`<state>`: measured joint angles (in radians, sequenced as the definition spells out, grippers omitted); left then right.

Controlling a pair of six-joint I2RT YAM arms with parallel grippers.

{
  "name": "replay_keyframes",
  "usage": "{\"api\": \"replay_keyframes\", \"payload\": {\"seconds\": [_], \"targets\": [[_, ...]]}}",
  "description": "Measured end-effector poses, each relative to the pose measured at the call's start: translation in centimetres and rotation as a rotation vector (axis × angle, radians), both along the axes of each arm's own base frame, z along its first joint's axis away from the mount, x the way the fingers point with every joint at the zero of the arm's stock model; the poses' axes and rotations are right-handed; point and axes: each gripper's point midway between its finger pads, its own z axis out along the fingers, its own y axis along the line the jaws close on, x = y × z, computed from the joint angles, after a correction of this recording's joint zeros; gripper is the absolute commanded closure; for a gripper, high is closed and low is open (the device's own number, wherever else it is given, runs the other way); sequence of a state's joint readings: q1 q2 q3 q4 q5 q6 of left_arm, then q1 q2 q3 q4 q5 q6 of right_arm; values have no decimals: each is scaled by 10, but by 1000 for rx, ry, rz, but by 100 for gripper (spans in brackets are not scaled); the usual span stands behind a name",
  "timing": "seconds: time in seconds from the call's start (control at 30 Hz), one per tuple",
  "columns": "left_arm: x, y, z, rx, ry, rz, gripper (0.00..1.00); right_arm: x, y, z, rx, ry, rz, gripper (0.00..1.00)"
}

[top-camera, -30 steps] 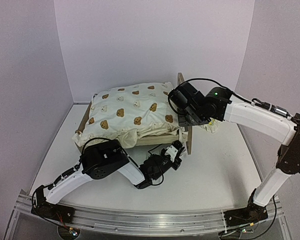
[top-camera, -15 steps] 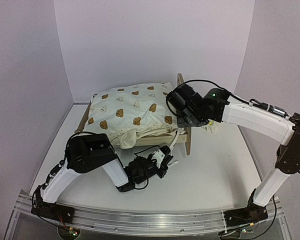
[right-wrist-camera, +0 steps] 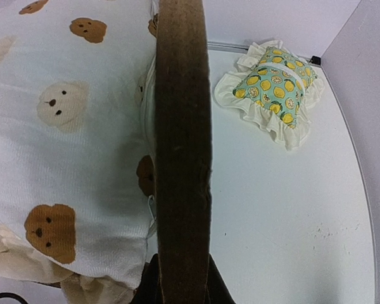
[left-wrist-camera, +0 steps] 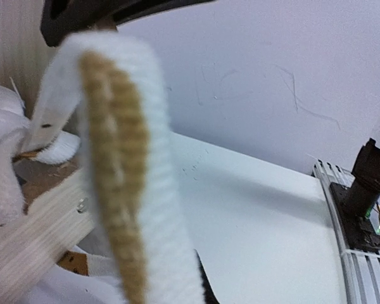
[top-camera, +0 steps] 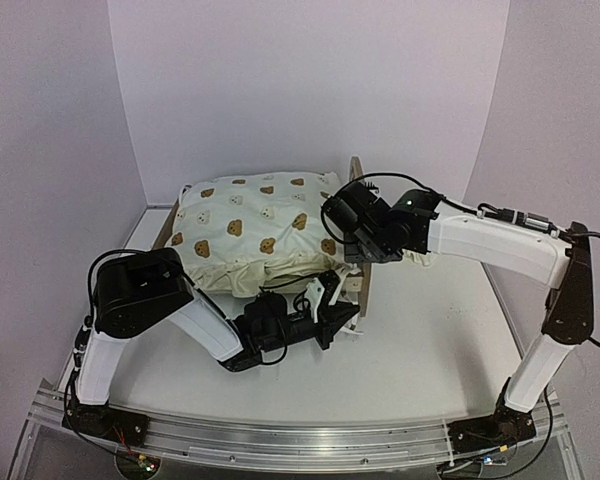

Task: Set up the pet bed

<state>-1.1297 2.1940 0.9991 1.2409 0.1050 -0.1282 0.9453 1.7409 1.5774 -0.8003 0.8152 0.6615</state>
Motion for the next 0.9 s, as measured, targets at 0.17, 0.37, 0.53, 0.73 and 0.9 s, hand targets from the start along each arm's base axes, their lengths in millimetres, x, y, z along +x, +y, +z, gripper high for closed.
{"api": "replay_keyframes", "payload": {"seconds": [0.17,0.37,0.53,0.73,0.9], "targets": [[-14,-3,-9,52,79,-82,100,3,-3,-7,6,8,-14,100],[-30,-2,-32,140,172,-159,100,5,-7,-21,15,23,-31,100],[-40,-1,-49,203,256,-208,100,7,-8,-33,35,16,-33,100],[-49,2,-61,263,362,-238,100,9,-8,-36,58,-19,-8,100],[-48,-3,-50,263,405,-251,100,14,-10,-36,66,-41,13,100]]}}
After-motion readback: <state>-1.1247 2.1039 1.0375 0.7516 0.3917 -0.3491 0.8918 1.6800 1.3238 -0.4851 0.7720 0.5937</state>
